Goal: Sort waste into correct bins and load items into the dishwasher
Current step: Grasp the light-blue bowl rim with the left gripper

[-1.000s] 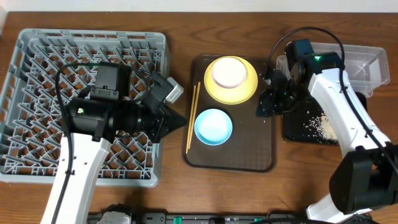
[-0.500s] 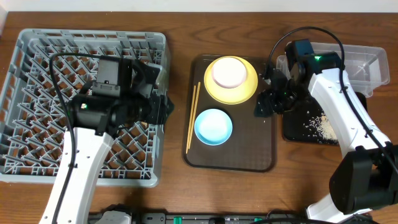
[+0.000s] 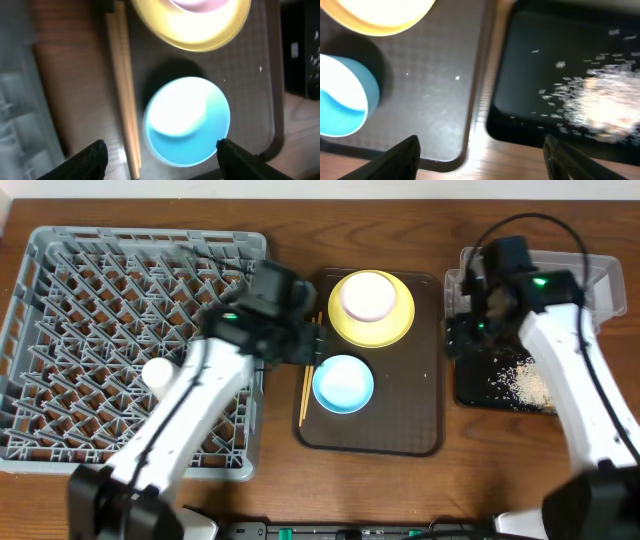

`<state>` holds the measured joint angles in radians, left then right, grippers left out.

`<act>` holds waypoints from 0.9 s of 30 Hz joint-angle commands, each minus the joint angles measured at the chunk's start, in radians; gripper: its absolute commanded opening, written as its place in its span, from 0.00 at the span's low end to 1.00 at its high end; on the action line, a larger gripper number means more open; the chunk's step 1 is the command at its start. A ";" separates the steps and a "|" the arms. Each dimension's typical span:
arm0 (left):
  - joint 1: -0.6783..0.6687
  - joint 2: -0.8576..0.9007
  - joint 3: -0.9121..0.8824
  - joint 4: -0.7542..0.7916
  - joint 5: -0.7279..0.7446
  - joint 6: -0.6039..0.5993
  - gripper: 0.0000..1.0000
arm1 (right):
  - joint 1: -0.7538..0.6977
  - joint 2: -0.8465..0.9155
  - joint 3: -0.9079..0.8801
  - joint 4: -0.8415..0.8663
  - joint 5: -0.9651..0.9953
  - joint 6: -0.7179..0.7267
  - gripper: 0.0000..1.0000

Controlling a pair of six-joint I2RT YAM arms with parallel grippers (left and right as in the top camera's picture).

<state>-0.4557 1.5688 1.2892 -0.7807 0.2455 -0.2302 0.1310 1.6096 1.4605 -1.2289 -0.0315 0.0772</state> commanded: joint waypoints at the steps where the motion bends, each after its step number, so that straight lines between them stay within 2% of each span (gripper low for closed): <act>1: -0.099 0.054 0.004 0.029 -0.111 -0.019 0.70 | -0.016 -0.027 0.011 0.000 0.027 0.023 0.77; 4: -0.185 0.109 0.004 0.065 -0.176 -0.019 0.68 | -0.016 -0.027 0.010 -0.003 0.027 0.023 0.78; 10: -0.303 0.230 0.004 0.125 -0.187 -0.019 0.68 | -0.016 -0.027 0.010 -0.003 0.027 0.024 0.74; 14: -0.340 0.301 0.004 0.135 -0.187 -0.020 0.64 | -0.016 -0.027 0.010 -0.004 0.027 0.024 0.73; 19: -0.357 0.357 0.004 0.135 -0.187 -0.024 0.53 | -0.016 -0.027 0.010 -0.004 0.027 0.025 0.74; 22: -0.360 0.381 0.004 0.135 -0.187 -0.027 0.51 | -0.016 -0.027 0.010 -0.004 0.027 0.028 0.73; 24: -0.360 0.391 0.004 0.135 -0.187 -0.027 0.44 | -0.016 -0.027 0.010 -0.005 0.027 0.028 0.73; 27: -0.359 0.392 0.004 0.135 -0.200 -0.027 0.27 | -0.016 -0.027 0.010 -0.005 0.027 0.028 0.73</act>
<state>-0.8135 1.9450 1.2892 -0.6460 0.0711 -0.2600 0.1158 1.5837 1.4605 -1.2335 -0.0170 0.0952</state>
